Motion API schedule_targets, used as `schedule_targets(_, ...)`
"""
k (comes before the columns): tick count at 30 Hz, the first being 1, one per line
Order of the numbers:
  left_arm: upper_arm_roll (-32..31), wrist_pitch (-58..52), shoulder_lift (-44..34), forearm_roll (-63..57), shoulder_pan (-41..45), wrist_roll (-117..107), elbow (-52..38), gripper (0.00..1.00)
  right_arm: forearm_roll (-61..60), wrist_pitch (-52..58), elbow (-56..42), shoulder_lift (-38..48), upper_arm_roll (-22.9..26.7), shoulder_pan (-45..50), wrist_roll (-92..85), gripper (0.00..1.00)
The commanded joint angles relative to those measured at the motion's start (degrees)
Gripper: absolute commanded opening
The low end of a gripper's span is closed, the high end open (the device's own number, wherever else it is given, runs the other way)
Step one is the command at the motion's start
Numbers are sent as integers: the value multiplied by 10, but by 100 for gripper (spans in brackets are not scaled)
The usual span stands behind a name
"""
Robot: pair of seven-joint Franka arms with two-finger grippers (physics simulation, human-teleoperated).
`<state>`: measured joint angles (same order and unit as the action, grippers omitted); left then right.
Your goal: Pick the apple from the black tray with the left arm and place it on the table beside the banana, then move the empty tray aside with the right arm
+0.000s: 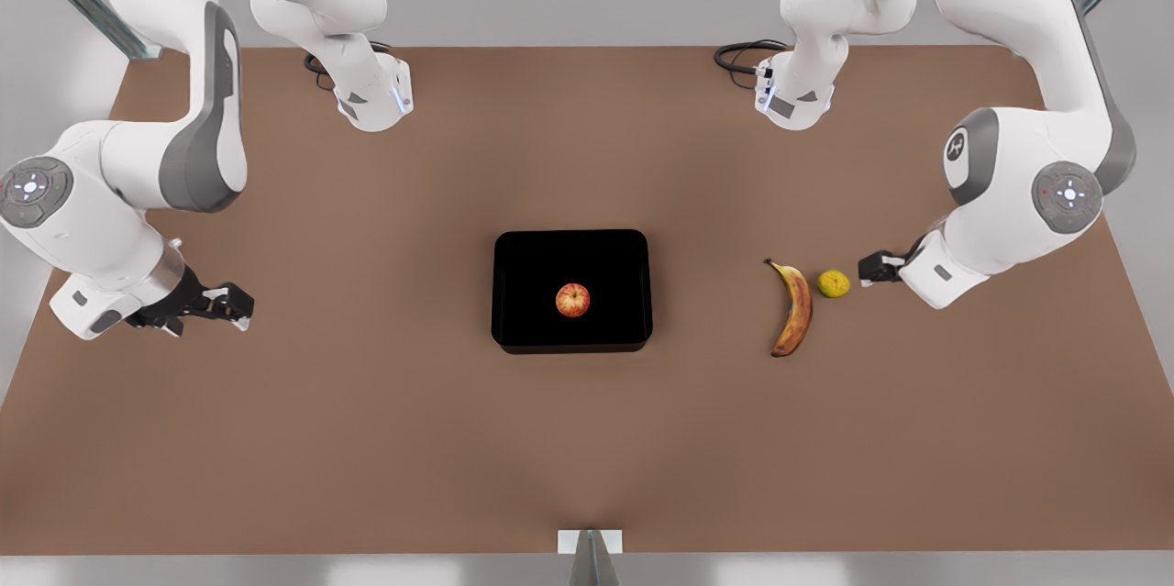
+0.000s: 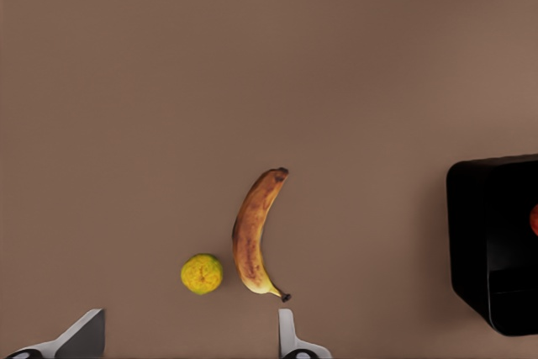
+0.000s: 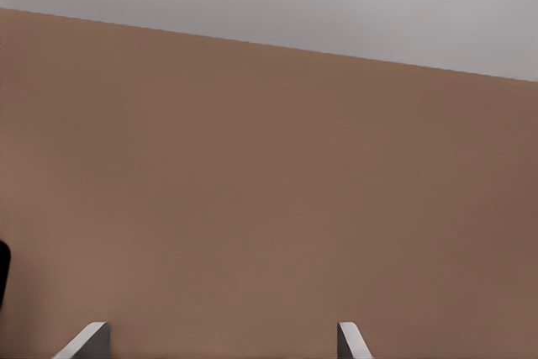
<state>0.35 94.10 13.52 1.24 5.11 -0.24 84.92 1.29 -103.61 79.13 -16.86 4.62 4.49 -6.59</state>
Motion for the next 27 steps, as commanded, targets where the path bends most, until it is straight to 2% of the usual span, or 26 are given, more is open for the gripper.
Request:
schedule_targets(1, 0, 20, 2, -3, -1, -24, 0, 100, -1, -6, 0, 1, 0, -1, -24, 100)
schedule_targets(3, -4, 21, 5, 2, 13, -24, -12, 100, -1, -7, 0, -21, 0, -4, -26, 100)
schedule_targets(4, -16, 21, 1, 22, 46, -25, -11, 100, 0, -12, -1, -80, 0, -5, -28, 100)
schedule_targets(5, -39, 21, 3, 14, 98, -79, -13, 100, 0, -26, -1, -94, 0, -6, -26, 100)
schedule_targets(7, -43, 60, 21, -5, 205, -140, -52, 100, -1, -26, -1, -98, 1, -6, -26, 100)
schedule_targets(8, -43, 60, 24, -93, 264, -165, -55, 100, -1, -26, -8, -95, 5, -6, -25, 100)
schedule_targets(9, -46, 61, 38, -92, 298, -273, -63, 100, -2, -1, -39, -79, 11, -7, -23, 100)
schedule_targets(11, -46, 144, 78, -89, 365, -477, -58, 100, -1, -8, -44, -92, 11, -30, -25, 100)
schedule_targets(12, -46, 149, 106, -103, 384, -536, -68, 100, -1, -7, -48, -90, 7, -43, -26, 100)
schedule_targets(14, -47, 167, 147, -29, 386, -613, -87, 100, -4, -1, -49, -89, 2, -43, -25, 100)
schedule_targets(16, -46, 226, 189, -32, 399, -730, -106, 100, -26, -2, -49, -92, 0, -43, -25, 100)
schedule_targets(20, -44, 228, 271, -83, 417, -784, -179, 100, -26, -3, -49, -93, 0, -43, -24, 100)
schedule_targets(25, -42, 231, 270, -103, 403, -649, -136, 100, -26, -3, -48, -94, 0, -43, -24, 100)
schedule_targets(27, -42, 274, 283, -104, 402, -650, -124, 100, -26, -4, -48, -94, 0, -42, -23, 100)
